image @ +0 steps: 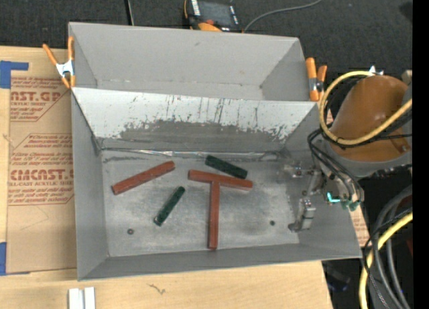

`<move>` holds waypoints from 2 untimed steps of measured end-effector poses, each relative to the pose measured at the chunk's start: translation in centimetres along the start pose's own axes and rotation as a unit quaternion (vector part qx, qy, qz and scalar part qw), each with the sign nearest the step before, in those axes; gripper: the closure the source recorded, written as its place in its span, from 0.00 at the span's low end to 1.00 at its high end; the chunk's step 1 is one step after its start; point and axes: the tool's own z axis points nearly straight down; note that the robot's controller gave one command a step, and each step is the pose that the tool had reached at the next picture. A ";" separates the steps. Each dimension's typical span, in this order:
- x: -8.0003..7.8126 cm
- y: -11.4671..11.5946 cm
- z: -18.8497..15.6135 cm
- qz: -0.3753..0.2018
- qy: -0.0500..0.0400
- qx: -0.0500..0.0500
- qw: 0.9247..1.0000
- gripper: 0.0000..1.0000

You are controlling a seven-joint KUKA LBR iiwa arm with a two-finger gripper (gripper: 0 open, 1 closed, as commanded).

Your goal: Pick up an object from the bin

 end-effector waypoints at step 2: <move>-9.0 8.2 11.2 -0.014 -0.006 0.000 1.000 0.00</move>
Offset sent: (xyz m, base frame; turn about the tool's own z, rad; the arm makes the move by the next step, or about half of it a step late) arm 0.0710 0.0315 -0.0924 0.0942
